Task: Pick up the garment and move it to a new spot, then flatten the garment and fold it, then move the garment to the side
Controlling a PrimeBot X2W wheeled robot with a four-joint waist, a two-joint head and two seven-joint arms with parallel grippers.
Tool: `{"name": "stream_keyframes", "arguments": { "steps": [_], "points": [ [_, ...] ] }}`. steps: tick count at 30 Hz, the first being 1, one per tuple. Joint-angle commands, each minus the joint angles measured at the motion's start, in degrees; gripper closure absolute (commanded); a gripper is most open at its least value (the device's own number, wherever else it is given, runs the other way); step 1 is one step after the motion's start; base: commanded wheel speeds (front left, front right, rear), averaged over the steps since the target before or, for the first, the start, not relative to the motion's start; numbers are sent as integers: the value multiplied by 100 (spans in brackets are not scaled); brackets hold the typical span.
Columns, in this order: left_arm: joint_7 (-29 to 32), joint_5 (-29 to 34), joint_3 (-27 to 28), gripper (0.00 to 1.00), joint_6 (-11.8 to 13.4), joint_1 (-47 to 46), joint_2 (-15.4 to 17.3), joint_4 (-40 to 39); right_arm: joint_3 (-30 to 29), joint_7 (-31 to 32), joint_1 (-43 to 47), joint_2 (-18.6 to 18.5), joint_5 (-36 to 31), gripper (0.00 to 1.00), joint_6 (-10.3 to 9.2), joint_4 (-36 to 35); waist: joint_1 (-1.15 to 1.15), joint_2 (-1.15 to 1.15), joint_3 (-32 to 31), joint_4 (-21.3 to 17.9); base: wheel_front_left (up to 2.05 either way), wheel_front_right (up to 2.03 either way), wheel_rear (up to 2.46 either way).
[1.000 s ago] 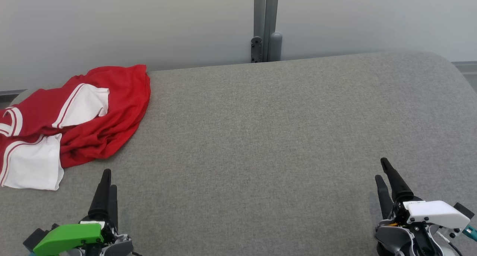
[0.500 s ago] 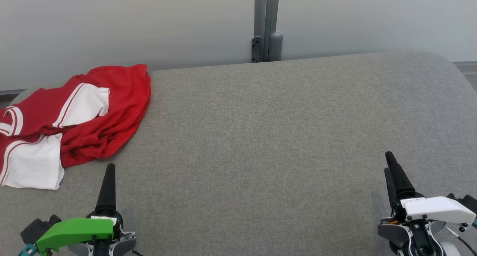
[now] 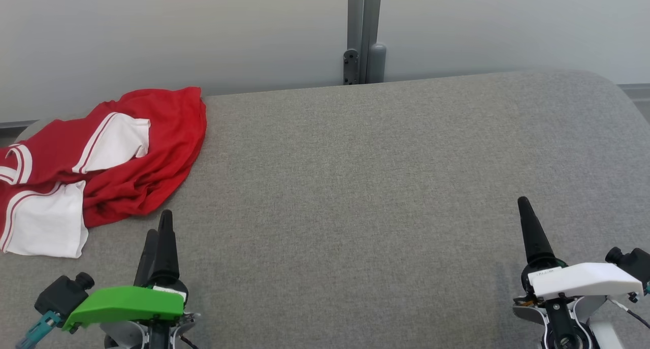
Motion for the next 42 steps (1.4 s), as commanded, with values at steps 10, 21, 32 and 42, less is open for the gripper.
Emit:
{"name": "stream_keyframes", "arguments": {
  "steps": [10, 21, 32, 42],
  "points": [
    [-230, 1462, -252, 0, 141, 39, 45, -233, 191, -237, 36, -50, -1129, 0, 4, -348, 0, 0, 4, 13, 0, 0, 0],
    [-415, 2527, -422, 0, 250, 148, 51, -226, 392, -424, 96, -57, -2144, 0, 4, -441, 0, 0, -3, 9, 0, 0, 0],
    [-589, 3328, -514, 0, 273, 281, 58, -161, 576, -600, 139, -64, -3013, 0, 5, -395, 0, 0, -19, 0, 0, 0, 0],
    [-731, 3948, -570, 0, 328, 355, 63, -98, 713, -739, 162, -68, -3911, 0, 5, -425, 0, 0, -33, 7, 0, 0, 0]
  ]
}}
